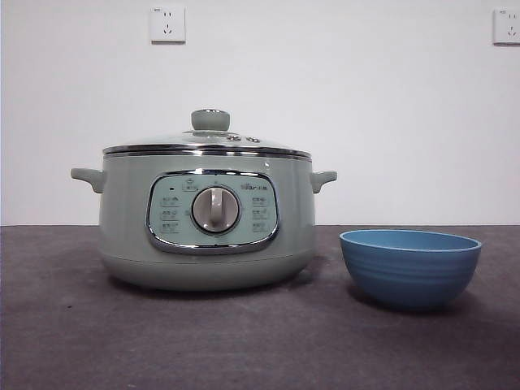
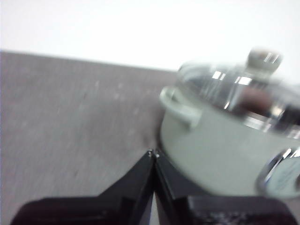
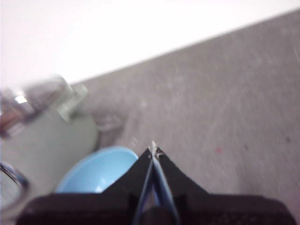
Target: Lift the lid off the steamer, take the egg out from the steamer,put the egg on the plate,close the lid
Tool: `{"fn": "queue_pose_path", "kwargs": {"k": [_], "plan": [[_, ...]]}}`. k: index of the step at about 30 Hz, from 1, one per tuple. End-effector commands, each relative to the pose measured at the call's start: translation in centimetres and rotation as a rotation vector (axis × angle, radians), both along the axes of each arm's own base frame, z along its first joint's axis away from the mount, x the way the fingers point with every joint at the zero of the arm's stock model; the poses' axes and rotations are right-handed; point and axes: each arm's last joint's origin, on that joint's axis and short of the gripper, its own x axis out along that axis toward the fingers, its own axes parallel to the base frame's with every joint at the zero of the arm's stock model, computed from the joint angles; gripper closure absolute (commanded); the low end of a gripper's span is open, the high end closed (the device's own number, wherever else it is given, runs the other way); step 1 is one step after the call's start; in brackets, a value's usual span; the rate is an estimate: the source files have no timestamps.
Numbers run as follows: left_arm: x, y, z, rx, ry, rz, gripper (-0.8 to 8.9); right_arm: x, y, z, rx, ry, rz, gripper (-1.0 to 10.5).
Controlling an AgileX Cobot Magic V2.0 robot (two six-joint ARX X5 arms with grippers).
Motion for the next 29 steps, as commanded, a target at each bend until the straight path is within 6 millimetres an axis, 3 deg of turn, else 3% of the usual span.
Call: {"fn": "queue_pose_path", "kwargs": {"k": [1, 10, 21, 25, 29], "plan": [[-0.4, -0.1, 1.5, -0.045, -0.014, -0.018, 8.21, -0.2, 0.1, 1.8, 0.024, -0.039, 0.022, 9.6], [-1.4, -0.5, 6.9, -0.065, 0.038, -0.155, 8.21, 0.0, 0.7, 7.7, -0.016, 0.052, 0.232, 9.6], [-0.7, -1.1, 13.4, -0.051, 0.157, -0.409, 8.21, 2.4, 1.6, 15.4, -0.108, 0.198, 0.577, 9.6], [-0.3, -1.2, 14.7, -0.073, 0.220, -0.493, 8.21, 3.0, 1.8, 17.1, -0.141, 0.274, 0.661, 9.6], [0.0, -1.3, 15.4, -0.056, 0.282, -0.534, 8.21, 3.3, 2.1, 17.7, -0.183, 0.381, 0.718, 9.6]]}}
